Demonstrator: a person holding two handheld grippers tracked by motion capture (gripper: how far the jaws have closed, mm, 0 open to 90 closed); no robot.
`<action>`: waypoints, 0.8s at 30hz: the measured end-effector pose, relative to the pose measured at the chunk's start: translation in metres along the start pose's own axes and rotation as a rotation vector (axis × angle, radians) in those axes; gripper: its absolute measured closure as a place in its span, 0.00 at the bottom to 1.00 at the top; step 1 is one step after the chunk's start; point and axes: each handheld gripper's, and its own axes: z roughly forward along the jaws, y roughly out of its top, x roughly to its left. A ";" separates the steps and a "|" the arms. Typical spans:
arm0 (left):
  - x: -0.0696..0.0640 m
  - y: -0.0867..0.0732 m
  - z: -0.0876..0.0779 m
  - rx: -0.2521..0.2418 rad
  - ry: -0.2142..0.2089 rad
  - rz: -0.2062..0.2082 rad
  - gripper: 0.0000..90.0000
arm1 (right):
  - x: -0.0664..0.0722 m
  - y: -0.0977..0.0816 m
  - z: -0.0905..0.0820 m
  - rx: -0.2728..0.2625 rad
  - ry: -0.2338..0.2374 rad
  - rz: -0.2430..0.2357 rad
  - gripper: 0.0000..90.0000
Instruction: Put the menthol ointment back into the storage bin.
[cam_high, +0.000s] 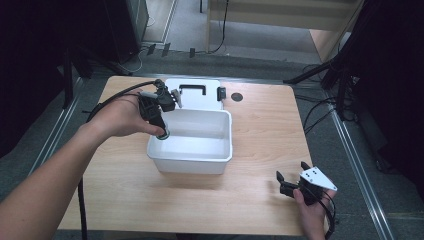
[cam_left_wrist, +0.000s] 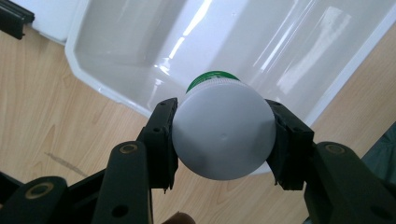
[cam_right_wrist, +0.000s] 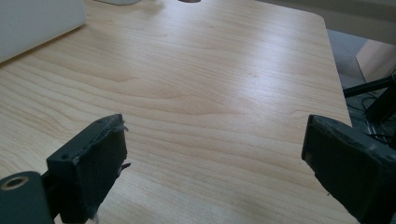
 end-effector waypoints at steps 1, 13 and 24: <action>-0.001 0.001 0.002 0.001 -0.001 0.003 0.57 | 0.000 0.000 0.000 -0.001 0.000 0.000 0.08; -0.002 0.003 0.030 0.008 -0.013 0.012 0.57 | 0.000 0.000 0.000 0.003 0.002 -0.001 0.08; -0.001 0.001 0.065 0.021 -0.028 0.013 0.57 | 0.000 0.000 0.000 0.006 -0.001 -0.002 0.08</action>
